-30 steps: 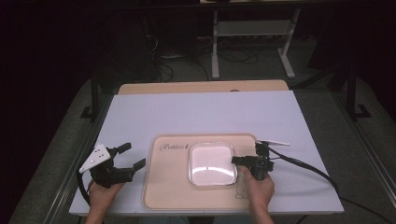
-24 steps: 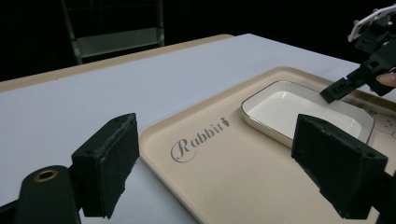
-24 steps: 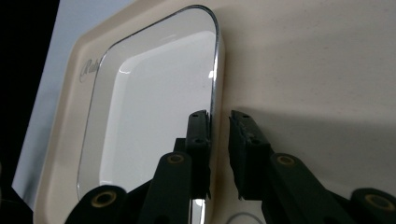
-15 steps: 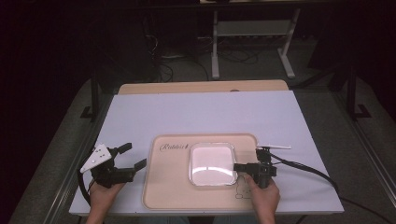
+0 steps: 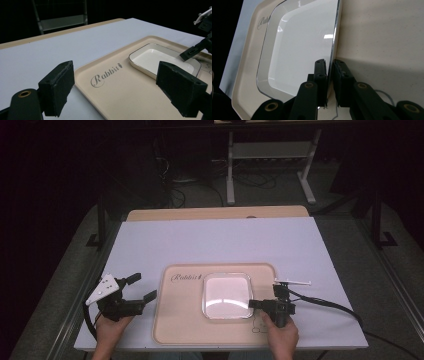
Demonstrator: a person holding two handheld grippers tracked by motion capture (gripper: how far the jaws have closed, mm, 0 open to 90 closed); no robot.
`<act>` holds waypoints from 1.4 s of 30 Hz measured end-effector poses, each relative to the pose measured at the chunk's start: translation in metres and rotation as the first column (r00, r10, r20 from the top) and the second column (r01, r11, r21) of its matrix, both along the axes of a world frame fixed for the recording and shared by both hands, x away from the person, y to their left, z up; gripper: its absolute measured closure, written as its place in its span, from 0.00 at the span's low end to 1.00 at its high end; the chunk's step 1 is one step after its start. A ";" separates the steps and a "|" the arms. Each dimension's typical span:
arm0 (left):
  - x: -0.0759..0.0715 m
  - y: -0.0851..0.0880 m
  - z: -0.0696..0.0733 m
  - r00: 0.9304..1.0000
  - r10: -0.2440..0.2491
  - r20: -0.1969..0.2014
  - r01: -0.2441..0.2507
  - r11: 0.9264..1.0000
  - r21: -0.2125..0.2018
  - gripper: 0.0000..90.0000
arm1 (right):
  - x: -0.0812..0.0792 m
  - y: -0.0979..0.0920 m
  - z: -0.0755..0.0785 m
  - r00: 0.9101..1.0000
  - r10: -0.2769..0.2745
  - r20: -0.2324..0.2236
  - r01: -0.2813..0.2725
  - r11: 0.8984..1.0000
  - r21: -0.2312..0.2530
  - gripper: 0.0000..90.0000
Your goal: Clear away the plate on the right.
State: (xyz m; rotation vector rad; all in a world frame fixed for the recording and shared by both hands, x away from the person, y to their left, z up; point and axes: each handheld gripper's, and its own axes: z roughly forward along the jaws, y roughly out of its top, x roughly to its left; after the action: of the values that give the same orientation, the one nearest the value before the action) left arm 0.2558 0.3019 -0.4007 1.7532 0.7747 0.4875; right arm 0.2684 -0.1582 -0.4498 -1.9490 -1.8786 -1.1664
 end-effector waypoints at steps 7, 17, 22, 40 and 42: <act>0.000 -0.001 0.000 1.000 -0.004 0.000 0.004 1.000 0.002 0.16 | -0.004 0.002 -0.002 1.000 0.000 -0.005 0.000 1.000 0.001 0.89; 0.000 -0.001 0.000 1.000 -0.004 0.001 0.004 1.000 0.002 0.16 | -0.006 0.003 -0.003 1.000 0.001 -0.008 -0.001 1.000 0.013 0.89; 0.000 -0.001 0.000 1.000 -0.004 0.001 0.004 1.000 0.001 0.16 | -0.006 0.003 -0.003 1.000 0.007 -0.008 -0.007 1.000 0.017 0.88; 0.000 -0.001 0.000 1.000 -0.004 -0.001 0.004 1.000 -0.001 0.16 | -0.009 -0.009 0.015 0.986 -0.010 0.165 0.002 0.999 0.044 0.70; 0.000 -0.001 -0.001 1.000 -0.003 -0.003 0.003 1.000 -0.002 0.16 | -0.009 -0.012 0.018 0.980 -0.006 0.197 -0.003 0.999 0.044 0.68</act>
State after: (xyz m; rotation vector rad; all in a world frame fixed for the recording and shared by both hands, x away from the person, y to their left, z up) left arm 0.2558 0.3011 -0.4013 1.7537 0.7737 0.4823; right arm 0.2592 -0.1706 -0.4318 -1.8728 -1.9252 -1.4370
